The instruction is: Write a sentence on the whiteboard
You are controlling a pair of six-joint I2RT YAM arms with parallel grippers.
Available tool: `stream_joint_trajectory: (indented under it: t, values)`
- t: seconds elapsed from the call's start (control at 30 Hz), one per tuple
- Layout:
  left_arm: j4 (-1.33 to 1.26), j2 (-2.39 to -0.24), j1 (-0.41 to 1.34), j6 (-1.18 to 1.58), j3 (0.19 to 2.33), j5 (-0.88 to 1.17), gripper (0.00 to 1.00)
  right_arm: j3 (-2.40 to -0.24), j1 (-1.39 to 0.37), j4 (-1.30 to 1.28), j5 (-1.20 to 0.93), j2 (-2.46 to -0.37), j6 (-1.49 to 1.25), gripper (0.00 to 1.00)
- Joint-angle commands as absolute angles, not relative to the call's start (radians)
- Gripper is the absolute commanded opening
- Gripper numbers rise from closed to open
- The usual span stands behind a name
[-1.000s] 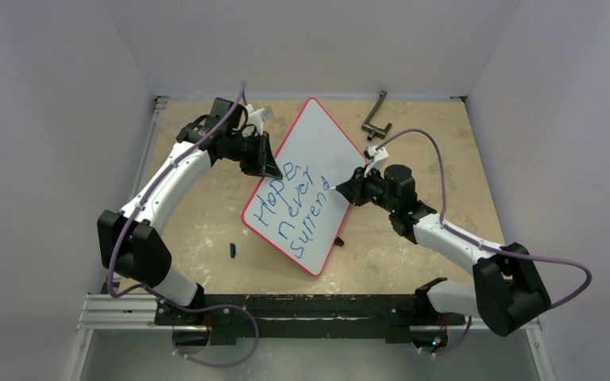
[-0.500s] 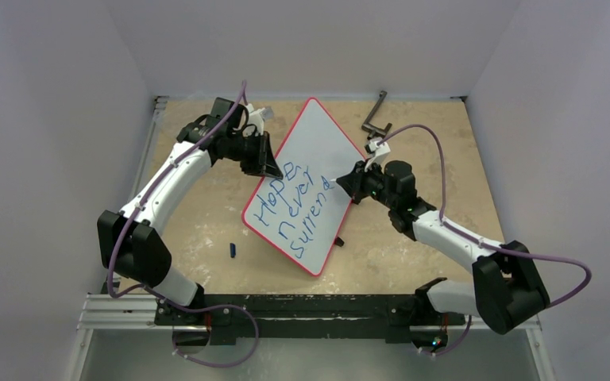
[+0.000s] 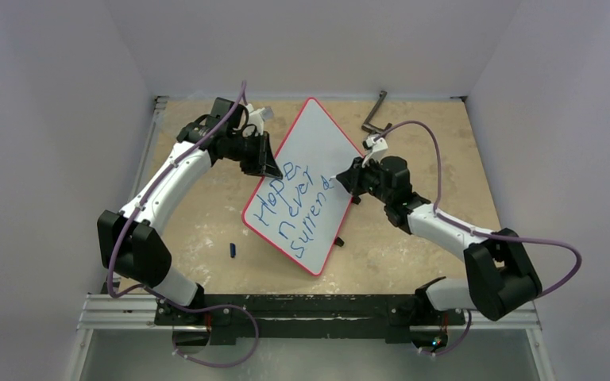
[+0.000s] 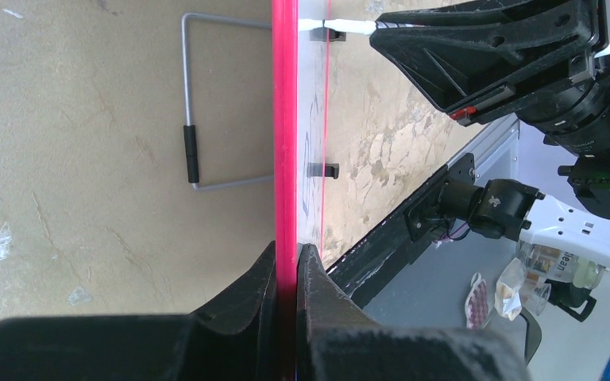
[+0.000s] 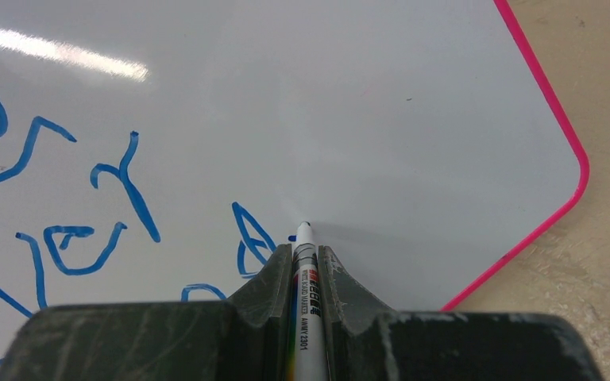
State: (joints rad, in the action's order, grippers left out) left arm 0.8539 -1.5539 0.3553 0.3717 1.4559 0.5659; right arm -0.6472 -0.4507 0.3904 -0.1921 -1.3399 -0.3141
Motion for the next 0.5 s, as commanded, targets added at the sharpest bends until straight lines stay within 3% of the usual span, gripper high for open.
stream_joint_trajectory:
  t: [0.0,0.47]
  values:
    - [0.870,-1.568,0.375,0.261,1.466,0.421,0.00,-0.702,-0.453,0.432,-0.158,-1.359,-0.315,0.00]
    - [0.873,-1.570,0.378,0.259,1.470,0.417,0.00,-0.712,-0.452,0.420,-0.231,-1.368,-0.296,0.00]
